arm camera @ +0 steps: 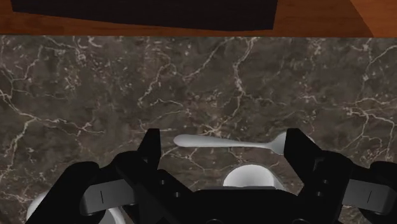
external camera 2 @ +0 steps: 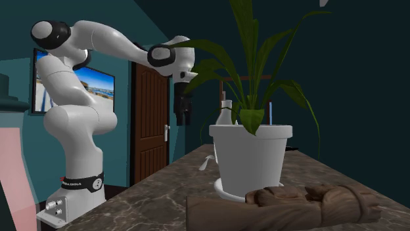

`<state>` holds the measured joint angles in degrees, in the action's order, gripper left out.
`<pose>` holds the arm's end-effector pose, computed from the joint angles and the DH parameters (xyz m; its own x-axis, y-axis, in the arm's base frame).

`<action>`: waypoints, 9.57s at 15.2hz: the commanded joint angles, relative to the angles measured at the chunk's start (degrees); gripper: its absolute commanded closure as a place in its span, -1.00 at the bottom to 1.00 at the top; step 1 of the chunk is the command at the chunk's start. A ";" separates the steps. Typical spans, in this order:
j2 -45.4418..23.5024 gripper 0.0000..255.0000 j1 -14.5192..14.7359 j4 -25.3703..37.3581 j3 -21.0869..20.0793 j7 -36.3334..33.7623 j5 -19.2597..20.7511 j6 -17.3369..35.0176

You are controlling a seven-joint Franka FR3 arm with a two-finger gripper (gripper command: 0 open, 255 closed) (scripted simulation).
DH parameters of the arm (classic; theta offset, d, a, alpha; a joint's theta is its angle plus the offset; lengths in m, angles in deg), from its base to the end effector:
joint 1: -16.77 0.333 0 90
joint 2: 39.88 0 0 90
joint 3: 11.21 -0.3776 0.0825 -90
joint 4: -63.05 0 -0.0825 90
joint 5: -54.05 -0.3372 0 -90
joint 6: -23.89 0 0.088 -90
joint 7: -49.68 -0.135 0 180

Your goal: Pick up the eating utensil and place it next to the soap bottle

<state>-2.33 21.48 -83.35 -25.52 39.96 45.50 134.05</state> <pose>0.2528 0.1166 0.5114 0.9980 0.0620 0.0134 0.0619 -0.9980 0.0085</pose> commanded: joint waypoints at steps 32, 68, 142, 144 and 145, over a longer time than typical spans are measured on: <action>-31.88 1.00 -5.08 4.17 -19.16 -26.63 14.23 33.72; -19.40 1.00 -2.94 17.10 -14.94 -18.02 5.53 10.00; -18.36 1.00 -17.55 32.21 33.88 42.21 11.84 -5.49; -18.19 1.00 -17.61 30.51 33.94 42.22 11.93 -3.95; -18.12 1.00 -17.64 29.68 33.98 42.23 11.97 -3.19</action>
<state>-20.59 3.88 -52.68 8.42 82.17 57.42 129.98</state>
